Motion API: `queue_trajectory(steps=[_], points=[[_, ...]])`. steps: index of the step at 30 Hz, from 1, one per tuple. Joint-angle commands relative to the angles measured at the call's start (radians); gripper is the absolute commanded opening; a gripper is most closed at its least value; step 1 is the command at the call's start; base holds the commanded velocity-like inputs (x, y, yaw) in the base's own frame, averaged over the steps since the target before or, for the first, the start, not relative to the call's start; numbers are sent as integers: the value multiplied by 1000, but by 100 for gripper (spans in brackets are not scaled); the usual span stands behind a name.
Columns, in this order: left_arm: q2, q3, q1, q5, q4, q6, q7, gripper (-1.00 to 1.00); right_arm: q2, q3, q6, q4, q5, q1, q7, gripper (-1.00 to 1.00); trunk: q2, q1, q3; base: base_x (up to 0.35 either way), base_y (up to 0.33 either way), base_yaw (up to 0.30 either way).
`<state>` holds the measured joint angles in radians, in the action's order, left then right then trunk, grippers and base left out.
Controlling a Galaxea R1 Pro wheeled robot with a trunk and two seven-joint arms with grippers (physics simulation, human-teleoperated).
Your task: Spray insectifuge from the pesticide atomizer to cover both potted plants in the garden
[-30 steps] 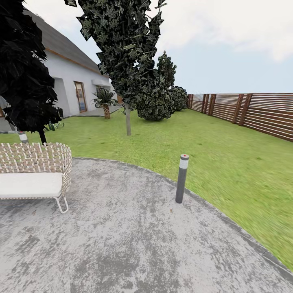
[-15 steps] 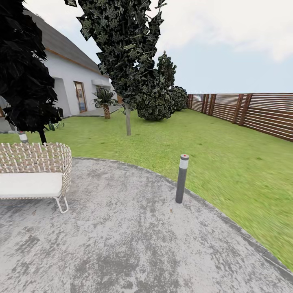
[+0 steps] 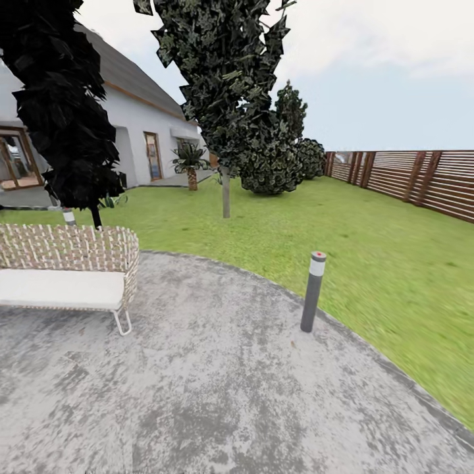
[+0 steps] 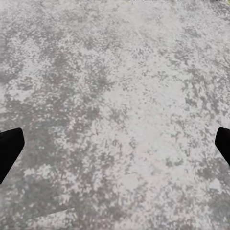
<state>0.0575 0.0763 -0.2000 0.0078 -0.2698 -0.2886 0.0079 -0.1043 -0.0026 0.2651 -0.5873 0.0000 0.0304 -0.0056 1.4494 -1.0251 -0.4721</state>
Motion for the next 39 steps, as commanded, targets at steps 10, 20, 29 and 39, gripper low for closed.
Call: queue_trajectory(steps=[10,20,29,39], points=[[10,82,-2,-4,-1,-6,7,100,0,0,6,1,0,0,-1,100,1,0,-8,0,0,274],[6,103,-2,-12,3,-7,7,100,0,1,6,9,1,0,-1,100,1,0,-15,0,0,274],[5,103,-1,-12,3,-9,6,100,0,1,6,10,1,0,-1,100,1,0,-22,0,0,274],[5,104,-1,-12,4,-9,6,100,0,1,6,11,1,0,-1,100,1,0,-29,-67,-61,273]])
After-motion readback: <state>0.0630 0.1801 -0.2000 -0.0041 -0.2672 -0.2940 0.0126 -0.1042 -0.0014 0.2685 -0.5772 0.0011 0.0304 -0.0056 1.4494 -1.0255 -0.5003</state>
